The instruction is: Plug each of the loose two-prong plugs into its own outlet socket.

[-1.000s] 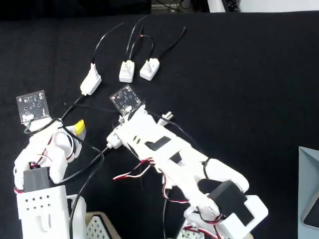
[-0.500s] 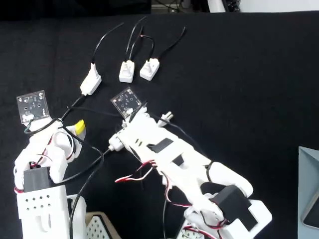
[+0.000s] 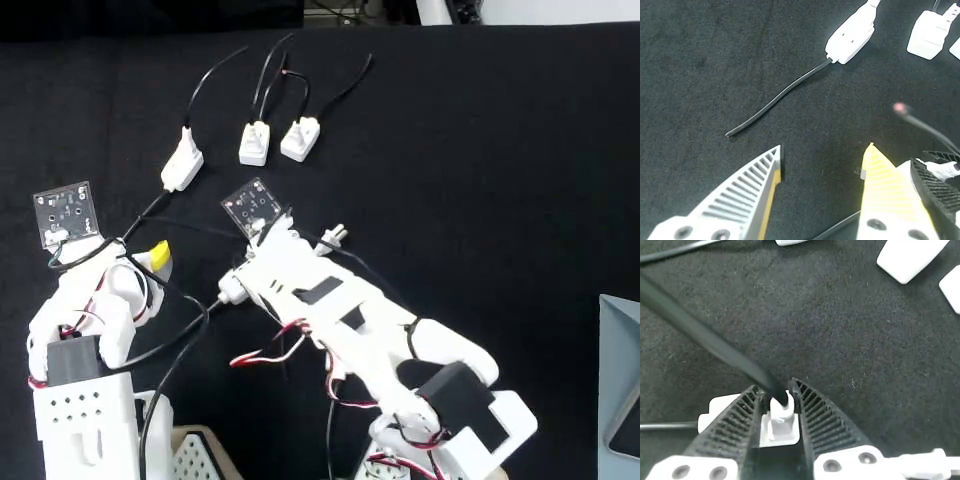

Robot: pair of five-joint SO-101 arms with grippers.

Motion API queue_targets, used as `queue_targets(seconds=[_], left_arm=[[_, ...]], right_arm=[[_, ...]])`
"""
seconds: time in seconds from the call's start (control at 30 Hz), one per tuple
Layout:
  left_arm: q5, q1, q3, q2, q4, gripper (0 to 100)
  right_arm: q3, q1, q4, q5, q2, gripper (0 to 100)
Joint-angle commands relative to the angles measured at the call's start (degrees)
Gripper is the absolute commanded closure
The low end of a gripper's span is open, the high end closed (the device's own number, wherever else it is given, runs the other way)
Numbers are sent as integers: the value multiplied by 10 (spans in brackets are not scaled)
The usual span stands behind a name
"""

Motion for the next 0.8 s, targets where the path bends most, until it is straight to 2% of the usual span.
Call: queue_targets(seconds=[0.0, 0.2, 0.37, 0.47, 0.6, 0.77], left_arm=[[7, -4, -2, -6, -11, 740], [7, -4, -2, -6, -11, 740], [7, -4, -2, -6, -11, 740], [7, -4, -2, -6, -11, 740], [6, -4, -2, -6, -11, 740], [5, -4, -1, -6, -11, 740]], right_arm=[[-35, -9, 93, 25, -3, 987], [-71, -9, 121, 42, 30, 980], [-90, -9, 173, 39, 8, 871], [-104, -9, 212, 38, -26, 878], [-102, -9, 217, 6, -68, 881], [-86, -9, 217, 2, -92, 881]])
